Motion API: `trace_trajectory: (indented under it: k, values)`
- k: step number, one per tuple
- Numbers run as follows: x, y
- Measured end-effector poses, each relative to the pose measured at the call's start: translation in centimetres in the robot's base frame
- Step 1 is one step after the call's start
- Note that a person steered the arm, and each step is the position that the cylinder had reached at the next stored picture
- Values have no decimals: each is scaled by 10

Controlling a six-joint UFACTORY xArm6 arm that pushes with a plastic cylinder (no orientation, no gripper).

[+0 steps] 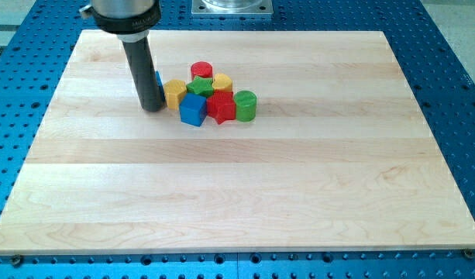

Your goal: Push the triangle to the top left of the hexagon

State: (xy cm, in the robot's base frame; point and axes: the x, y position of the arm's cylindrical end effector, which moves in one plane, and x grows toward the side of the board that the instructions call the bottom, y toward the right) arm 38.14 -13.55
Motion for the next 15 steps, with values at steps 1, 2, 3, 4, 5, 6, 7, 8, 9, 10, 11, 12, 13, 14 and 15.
trace_trajectory:
  k: [1, 2, 3, 4, 5, 6, 7, 8, 9, 10, 11, 12, 13, 14, 15]
  values:
    - [-13, -3]
    - [-28, -5]
    - [-38, -5]
    - [-48, -5]
    - [-60, -16]
    - [-76, -41]
    - [-101, -41]
    - [-102, -33]
    - [-102, -17]
    - [-102, 1]
    - [-96, 1]
    - [-95, 2]
    - [-70, -6]
    - [-51, -6]
    - [-46, -6]
